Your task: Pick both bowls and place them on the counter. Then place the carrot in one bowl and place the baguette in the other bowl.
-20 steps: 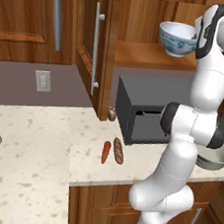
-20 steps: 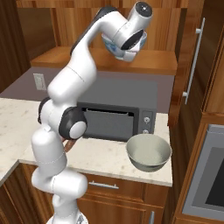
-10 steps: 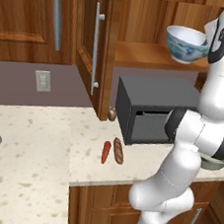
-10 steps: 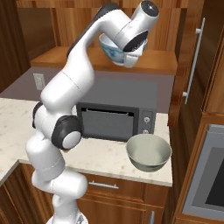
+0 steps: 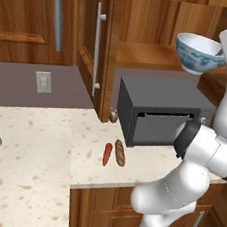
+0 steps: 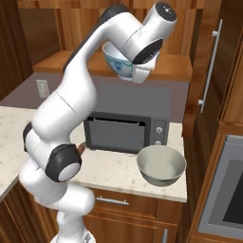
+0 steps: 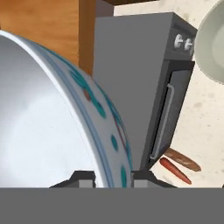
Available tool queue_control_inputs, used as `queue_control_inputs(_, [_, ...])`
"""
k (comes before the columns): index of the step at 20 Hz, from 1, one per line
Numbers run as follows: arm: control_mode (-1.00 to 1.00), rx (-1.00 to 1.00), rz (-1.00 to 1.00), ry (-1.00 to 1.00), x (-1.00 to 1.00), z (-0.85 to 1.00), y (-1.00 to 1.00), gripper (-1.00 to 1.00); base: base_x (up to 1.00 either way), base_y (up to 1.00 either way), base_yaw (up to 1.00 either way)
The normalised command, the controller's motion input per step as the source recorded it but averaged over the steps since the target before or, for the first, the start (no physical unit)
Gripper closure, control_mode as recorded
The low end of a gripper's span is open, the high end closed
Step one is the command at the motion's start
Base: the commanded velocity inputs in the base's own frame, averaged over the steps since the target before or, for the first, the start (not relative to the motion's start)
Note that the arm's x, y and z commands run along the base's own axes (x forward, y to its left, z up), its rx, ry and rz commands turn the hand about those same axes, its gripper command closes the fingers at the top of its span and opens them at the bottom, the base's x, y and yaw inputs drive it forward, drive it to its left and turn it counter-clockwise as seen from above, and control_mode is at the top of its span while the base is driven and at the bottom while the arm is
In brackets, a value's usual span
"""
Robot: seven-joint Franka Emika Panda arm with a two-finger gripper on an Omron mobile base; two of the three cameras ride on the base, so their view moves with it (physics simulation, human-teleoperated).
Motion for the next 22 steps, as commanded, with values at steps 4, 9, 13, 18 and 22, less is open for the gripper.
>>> queue_control_inputs(4, [-1.00, 0.00, 0.00, 0.00, -0.85, -0.15, 0.00, 1.00, 0.00, 0.00, 0.00])
queue_control_inputs(9, [-1.00, 0.00, 0.00, 0.00, -0.86, -0.12, 0.00, 1.00, 0.00, 0.00, 0.00])
queue_control_inputs(13, [-1.00, 0.00, 0.00, 0.00, -0.76, -0.21, 0.00, 1.00, 0.00, 0.00, 0.00])
queue_control_inputs(18, [-1.00, 0.00, 0.00, 0.00, -0.54, -0.39, 0.09, 1.00, 0.00, 0.00, 0.00])
queue_control_inputs(22, [-1.00, 0.05, 0.00, 0.00, -0.19, -0.50, 0.17, 1.00, 0.00, 0.00, 0.00])
